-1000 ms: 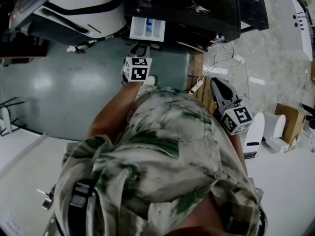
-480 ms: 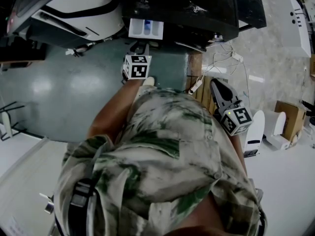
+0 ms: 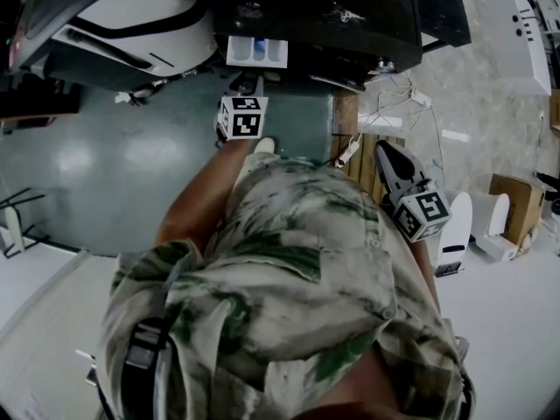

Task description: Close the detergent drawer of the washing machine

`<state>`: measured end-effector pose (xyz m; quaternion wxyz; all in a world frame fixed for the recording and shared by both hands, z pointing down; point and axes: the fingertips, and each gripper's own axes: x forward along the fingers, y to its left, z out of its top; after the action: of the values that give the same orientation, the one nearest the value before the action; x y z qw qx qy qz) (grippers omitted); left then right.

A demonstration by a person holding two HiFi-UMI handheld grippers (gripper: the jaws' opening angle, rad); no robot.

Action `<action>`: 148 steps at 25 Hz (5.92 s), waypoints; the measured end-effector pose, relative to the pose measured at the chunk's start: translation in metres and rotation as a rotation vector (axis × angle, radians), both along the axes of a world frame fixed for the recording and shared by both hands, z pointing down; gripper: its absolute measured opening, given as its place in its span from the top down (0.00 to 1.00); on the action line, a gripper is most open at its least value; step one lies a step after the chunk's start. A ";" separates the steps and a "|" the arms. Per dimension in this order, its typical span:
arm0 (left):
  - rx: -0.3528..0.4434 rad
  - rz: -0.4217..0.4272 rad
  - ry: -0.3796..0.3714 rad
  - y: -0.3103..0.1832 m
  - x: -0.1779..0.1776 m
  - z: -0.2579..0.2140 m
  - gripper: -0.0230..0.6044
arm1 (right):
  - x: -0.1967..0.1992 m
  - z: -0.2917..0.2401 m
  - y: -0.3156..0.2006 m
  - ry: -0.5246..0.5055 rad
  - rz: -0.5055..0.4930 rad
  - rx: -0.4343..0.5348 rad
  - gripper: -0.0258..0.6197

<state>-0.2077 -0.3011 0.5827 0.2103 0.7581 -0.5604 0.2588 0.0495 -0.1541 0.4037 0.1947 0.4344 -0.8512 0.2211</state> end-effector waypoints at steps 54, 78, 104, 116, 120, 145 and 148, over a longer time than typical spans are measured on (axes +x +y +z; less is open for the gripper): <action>-0.003 0.033 -0.004 -0.050 0.001 0.001 0.72 | 0.001 0.010 -0.007 -0.001 0.094 -0.023 0.90; -0.002 0.034 -0.008 -0.069 0.002 0.002 0.72 | 0.010 0.012 -0.005 0.013 0.140 -0.024 0.90; 0.004 0.028 -0.011 -0.087 0.003 0.005 0.72 | 0.007 0.015 -0.013 0.012 0.162 -0.034 0.90; 0.005 0.021 -0.015 -0.091 0.002 0.007 0.72 | 0.008 0.018 -0.023 0.011 0.159 -0.045 0.90; 0.008 0.013 -0.012 -0.092 0.002 0.008 0.72 | 0.006 0.018 -0.027 0.017 0.157 -0.047 0.90; 0.016 0.006 -0.032 -0.099 0.000 0.012 0.75 | -0.002 0.027 -0.024 0.007 0.124 -0.057 0.90; 0.018 -0.015 -0.036 -0.088 -0.001 0.003 0.75 | 0.005 0.026 -0.016 0.011 0.097 -0.055 0.90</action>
<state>-0.2087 -0.3891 0.5861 0.1951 0.7510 -0.5721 0.2657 0.0543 -0.1700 0.4297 0.2001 0.4708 -0.8216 0.2514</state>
